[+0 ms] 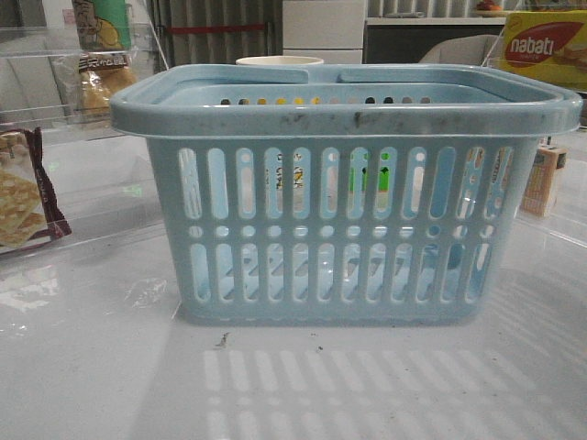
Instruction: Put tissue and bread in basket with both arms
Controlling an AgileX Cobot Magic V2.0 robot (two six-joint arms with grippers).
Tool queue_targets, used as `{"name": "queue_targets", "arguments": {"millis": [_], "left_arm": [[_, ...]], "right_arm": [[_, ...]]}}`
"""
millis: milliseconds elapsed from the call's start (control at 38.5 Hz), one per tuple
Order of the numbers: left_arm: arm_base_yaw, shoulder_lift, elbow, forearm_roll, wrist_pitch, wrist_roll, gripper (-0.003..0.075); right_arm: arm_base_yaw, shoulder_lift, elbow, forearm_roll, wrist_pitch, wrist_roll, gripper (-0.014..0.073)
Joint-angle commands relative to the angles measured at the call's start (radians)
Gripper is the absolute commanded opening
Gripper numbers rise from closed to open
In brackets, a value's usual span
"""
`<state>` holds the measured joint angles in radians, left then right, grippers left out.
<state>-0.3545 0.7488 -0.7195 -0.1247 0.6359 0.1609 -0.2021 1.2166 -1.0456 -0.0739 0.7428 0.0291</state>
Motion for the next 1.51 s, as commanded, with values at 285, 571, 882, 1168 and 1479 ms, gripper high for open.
{"name": "queue_targets", "arguments": {"millis": [285, 571, 882, 1168, 1479], "left_arm": [[-0.012, -0.001, -0.029, -0.006, -0.076, 0.001, 0.0432], [-0.012, -0.001, -0.029, -0.006, -0.076, 0.001, 0.0432], [-0.012, -0.001, -0.029, -0.006, -0.076, 0.001, 0.0432], [-0.012, -0.001, -0.029, -0.006, -0.076, 0.001, 0.0432], [-0.012, -0.001, -0.029, -0.006, -0.078, 0.001, 0.0432]], "right_arm": [[-0.016, 0.367, -0.359, -0.014, 0.014, -0.002, 0.0549], [-0.016, 0.526, -0.467, -0.014, -0.057, -0.002, 0.0549], [-0.016, 0.566, -0.469, -0.015, -0.132, -0.002, 0.0307], [0.017, 0.449, -0.481, -0.014, -0.109, -0.002, 0.0223], [0.272, 0.222, -0.476, 0.019, -0.075, -0.002, 0.0223]]}}
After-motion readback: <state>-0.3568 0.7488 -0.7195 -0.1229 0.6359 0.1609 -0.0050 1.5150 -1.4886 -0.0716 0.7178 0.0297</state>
